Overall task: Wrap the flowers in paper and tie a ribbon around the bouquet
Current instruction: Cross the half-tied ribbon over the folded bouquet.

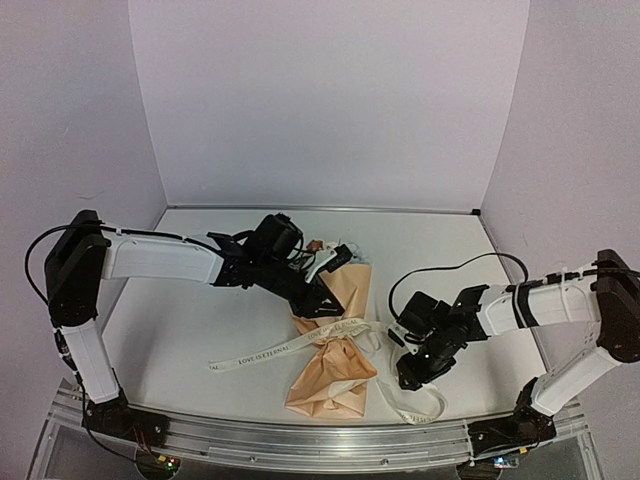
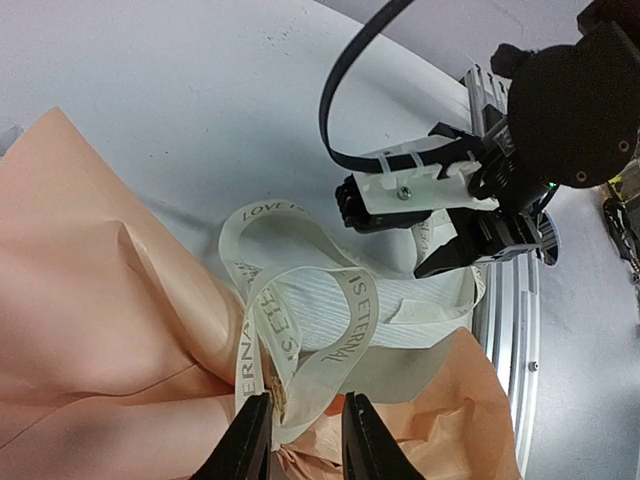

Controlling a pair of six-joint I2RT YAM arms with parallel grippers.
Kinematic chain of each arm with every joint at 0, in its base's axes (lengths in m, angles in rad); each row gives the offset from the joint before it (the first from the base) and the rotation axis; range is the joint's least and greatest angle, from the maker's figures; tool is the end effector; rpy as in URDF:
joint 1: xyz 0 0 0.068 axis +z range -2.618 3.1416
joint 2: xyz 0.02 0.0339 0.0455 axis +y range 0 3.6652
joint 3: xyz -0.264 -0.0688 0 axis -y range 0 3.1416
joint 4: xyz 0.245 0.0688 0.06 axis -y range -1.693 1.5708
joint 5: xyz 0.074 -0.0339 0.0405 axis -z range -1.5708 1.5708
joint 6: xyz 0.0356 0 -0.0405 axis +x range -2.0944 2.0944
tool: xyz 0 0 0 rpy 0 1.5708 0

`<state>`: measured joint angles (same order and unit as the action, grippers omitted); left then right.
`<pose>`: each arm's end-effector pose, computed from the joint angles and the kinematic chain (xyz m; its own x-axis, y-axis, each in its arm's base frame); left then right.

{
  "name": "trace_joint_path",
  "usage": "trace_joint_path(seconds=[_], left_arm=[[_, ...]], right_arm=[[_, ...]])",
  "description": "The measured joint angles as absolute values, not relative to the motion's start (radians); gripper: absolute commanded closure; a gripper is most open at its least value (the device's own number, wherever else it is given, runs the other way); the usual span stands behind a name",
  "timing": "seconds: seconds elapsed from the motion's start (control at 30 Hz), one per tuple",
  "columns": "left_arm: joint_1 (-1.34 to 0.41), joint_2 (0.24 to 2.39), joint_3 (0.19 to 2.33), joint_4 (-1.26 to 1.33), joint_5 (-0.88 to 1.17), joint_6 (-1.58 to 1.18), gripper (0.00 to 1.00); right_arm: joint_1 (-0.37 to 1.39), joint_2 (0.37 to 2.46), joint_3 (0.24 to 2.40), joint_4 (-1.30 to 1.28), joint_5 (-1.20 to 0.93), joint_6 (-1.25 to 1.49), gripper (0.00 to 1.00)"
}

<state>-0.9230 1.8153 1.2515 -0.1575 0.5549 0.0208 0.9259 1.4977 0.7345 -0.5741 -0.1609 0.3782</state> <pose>0.2272 -0.3314 0.2206 -0.3793 0.5306 -0.7580 0.9246 0.1864 -0.3322 0.1424 0.1988 0.1446 -0.8430 -0.5144 -0.1575 -0.5379 0.8110 0.2303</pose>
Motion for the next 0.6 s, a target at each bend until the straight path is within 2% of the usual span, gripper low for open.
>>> trace_joint_path(seconds=[0.07, 0.1, 0.33, 0.43, 0.6], left_arm=[[-0.918, 1.811, 1.251, -0.155, 0.555, 0.019, 0.75], [-0.917, 1.809, 1.25, -0.155, 0.555, 0.018, 0.75], [-0.915, 1.763, 1.21, -0.136, 0.553, 0.02, 0.69], [-0.915, 1.726, 1.178, -0.11, 0.553, 0.026, 0.64], [-0.916, 1.636, 1.076, 0.019, 0.546, 0.056, 0.6]], right_arm=[[0.928, 1.504, 0.735, -0.577, -0.156, 0.381, 0.96], [0.928, 1.505, 0.735, -0.582, -0.151, 0.381, 1.0], [0.902, 1.487, 0.878, -0.766, -0.19, 0.389, 1.0], [0.884, 1.471, 1.042, -0.865, -0.294, 0.379, 1.0], [0.88, 1.48, 1.319, -0.971, -0.52, 0.351, 1.0]])
